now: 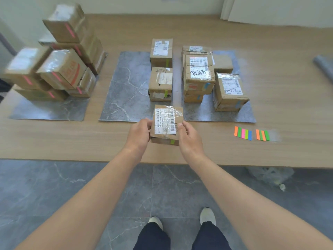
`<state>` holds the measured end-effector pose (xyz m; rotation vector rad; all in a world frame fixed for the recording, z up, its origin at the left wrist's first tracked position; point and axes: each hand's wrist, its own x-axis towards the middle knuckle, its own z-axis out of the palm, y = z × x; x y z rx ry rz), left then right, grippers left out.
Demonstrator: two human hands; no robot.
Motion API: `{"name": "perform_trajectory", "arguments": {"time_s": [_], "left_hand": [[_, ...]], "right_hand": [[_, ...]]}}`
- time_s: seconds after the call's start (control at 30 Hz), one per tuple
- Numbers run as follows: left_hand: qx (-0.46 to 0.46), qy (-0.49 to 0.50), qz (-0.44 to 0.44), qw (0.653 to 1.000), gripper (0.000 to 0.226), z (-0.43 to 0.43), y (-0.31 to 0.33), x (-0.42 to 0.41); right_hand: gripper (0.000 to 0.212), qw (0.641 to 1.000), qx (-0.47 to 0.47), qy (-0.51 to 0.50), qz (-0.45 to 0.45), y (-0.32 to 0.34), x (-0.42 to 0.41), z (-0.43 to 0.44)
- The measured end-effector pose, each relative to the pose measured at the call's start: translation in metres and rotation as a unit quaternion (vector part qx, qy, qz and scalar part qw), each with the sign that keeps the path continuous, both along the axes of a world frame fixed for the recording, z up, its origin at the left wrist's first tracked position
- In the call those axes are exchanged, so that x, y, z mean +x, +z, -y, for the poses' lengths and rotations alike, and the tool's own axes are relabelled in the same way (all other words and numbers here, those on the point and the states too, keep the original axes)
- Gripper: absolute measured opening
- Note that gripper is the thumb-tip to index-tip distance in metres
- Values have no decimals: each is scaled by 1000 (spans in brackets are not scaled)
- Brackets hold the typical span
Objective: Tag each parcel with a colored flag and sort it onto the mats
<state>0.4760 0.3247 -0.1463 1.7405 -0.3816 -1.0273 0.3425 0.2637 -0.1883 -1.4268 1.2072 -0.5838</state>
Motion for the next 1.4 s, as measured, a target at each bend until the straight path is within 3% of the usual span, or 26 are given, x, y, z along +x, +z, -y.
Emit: {"name": "perform_trajectory", "arguments": {"time_s": [0.37,0.73,0.93,0.97,1.1,1.4], "left_hand": [[-86,-8,5,996,40,-7,99,61],[-52,0,-14,999,38,43,107,103],[-38,52,-16,998,36,84,86,140],[-37,60,-16,997,35,90,83,148],[-28,87,-26,996,31,109,64,176],[-1,83,-69,994,30,139,22,245]], "right_hand": [[36,998,-60,-26,4,104,58,6],[35,999,-31,-12,10,114,102,57],[72,1000,11,18,-14,78,153,105],[69,999,20,28,-10,76,161,111],[26,997,39,56,24,65,186,131],[32,995,84,54,5,23,260,158]]}}
